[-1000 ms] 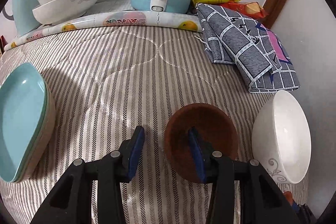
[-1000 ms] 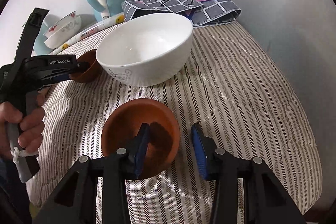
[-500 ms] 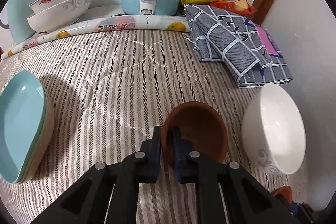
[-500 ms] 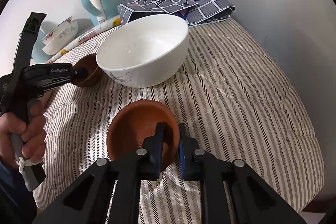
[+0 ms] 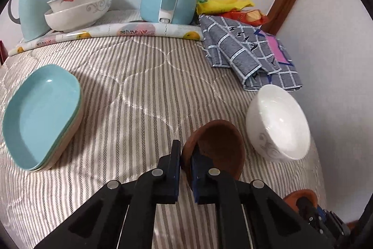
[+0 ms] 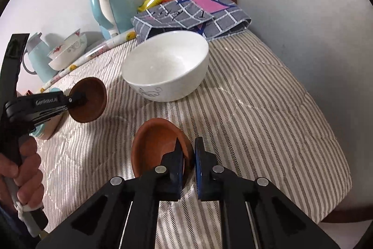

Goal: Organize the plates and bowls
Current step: 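Carry the right tool's brown bowl into the white bowl while the left tool holds its bowl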

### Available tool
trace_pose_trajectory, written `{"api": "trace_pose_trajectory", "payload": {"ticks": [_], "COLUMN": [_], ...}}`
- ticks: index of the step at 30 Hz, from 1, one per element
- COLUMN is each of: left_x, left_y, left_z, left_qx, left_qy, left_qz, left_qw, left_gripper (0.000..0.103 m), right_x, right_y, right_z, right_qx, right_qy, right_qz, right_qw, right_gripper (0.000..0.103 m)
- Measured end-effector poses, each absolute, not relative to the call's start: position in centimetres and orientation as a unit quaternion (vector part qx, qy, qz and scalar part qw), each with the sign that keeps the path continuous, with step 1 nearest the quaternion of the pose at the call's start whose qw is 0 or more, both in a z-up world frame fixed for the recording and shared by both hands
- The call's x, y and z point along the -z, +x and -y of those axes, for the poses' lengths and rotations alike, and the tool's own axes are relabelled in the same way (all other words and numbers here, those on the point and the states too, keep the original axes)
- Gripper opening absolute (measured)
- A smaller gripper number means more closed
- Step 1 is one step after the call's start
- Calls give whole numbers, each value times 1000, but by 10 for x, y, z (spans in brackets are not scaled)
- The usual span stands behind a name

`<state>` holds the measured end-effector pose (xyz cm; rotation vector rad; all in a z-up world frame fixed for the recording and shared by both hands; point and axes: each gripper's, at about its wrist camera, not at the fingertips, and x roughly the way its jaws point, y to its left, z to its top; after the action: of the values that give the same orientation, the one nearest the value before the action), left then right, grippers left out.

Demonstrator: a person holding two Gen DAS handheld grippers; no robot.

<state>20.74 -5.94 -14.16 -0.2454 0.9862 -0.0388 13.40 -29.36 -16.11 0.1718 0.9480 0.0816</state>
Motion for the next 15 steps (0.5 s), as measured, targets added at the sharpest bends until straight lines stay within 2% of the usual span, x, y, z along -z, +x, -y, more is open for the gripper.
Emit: {"api": "trace_pose_trajectory", "payload": {"ticks": [15], "left_x": [83], "left_y": [164], "left_z": [50], "left_qx": [34], "left_qy": [-101], "left_qz": [-433], "left_qw": [895], "left_gripper": [8], "right_x": [98], "right_y": [103], "right_z": [284], "right_qx": [-11], "right_qy": [80], "right_qz": [-407], "right_qw": [910], "right_gripper": [9]}}
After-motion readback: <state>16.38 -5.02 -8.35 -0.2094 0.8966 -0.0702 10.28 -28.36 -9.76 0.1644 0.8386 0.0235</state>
